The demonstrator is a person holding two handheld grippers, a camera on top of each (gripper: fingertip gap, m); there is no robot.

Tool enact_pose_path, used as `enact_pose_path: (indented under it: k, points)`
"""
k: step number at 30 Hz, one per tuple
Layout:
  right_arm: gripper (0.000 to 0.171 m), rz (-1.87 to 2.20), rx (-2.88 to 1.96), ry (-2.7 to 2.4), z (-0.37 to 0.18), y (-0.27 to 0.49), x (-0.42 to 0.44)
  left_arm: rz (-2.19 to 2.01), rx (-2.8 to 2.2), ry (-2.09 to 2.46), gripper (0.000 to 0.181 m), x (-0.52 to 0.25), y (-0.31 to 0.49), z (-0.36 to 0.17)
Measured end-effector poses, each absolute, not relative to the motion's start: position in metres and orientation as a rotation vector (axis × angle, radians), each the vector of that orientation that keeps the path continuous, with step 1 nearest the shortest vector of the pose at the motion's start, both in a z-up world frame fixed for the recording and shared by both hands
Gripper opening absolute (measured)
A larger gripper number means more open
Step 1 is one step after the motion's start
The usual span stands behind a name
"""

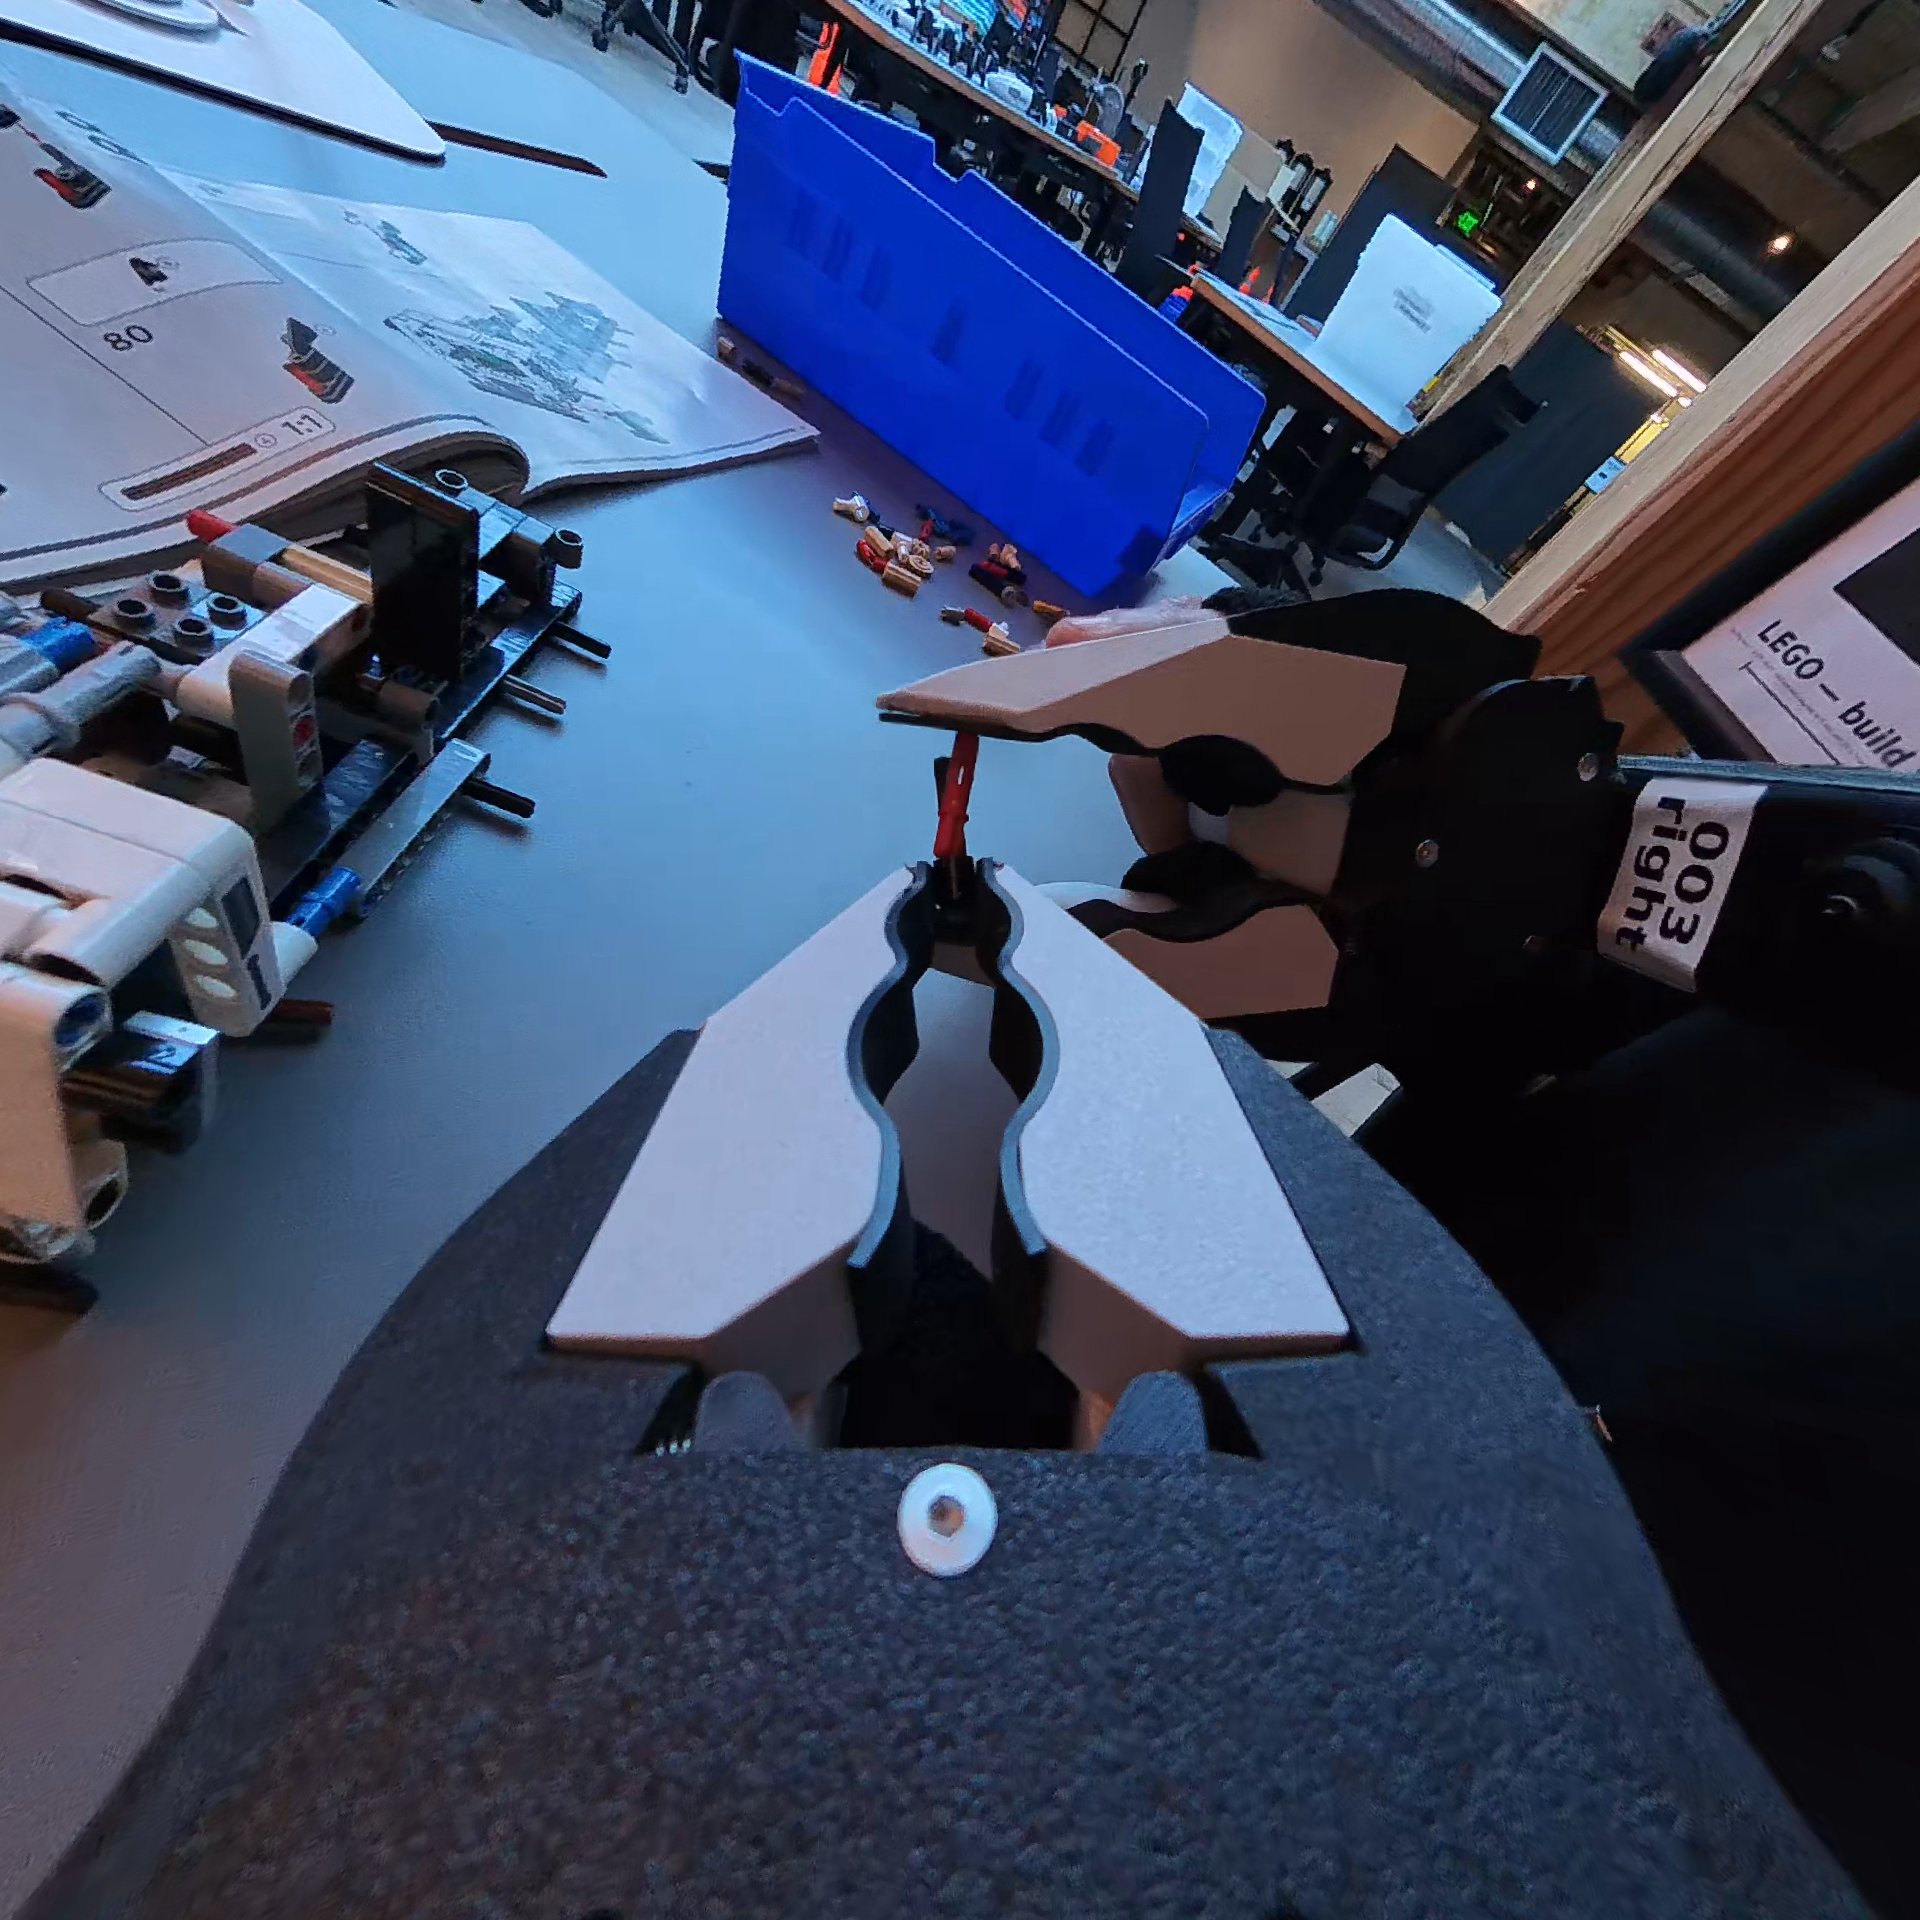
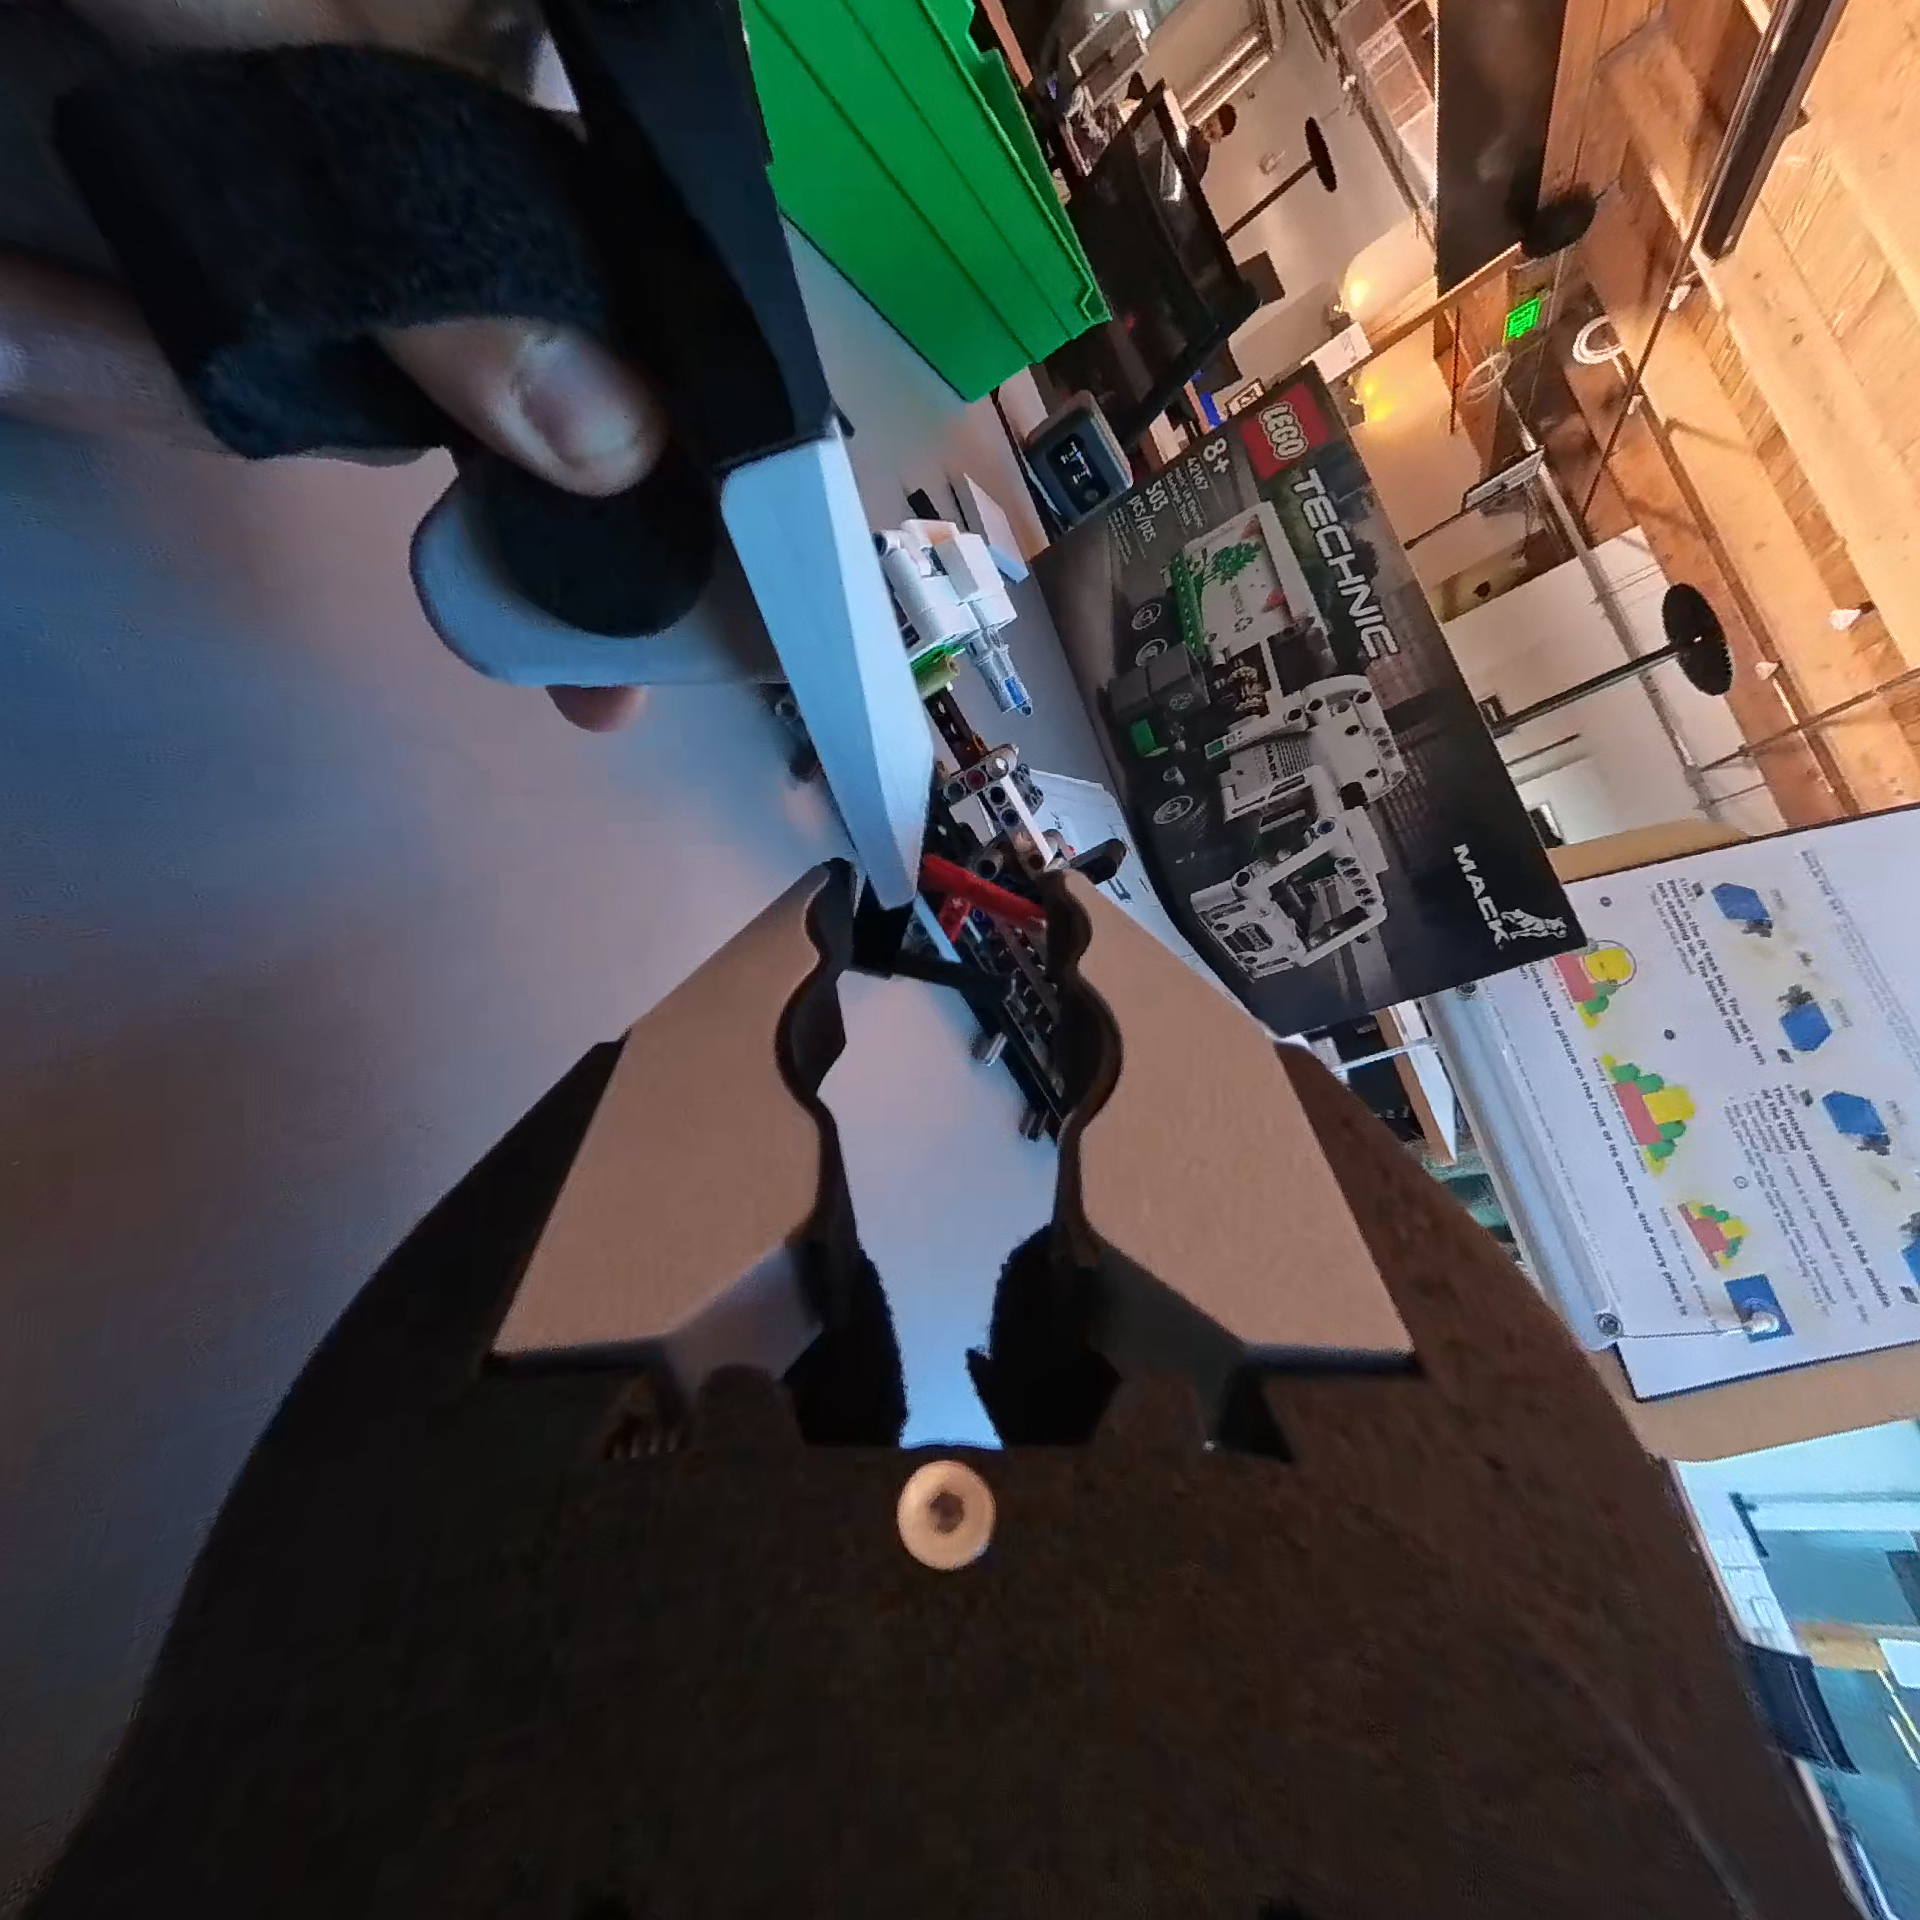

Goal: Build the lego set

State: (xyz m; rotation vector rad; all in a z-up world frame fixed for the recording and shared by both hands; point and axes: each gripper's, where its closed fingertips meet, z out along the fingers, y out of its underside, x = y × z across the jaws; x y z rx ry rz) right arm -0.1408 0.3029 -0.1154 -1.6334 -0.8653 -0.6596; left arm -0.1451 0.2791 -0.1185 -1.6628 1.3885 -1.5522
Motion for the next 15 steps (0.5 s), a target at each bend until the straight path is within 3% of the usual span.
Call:
enact_pose_path:
  k: [15]
  points:
    - [0.04,-0.537,-1.613,-1.017,-0.134,0.292,-0.146,-1.259,-1.571,1.771,0.007,-0.148,0.271,-0.138]
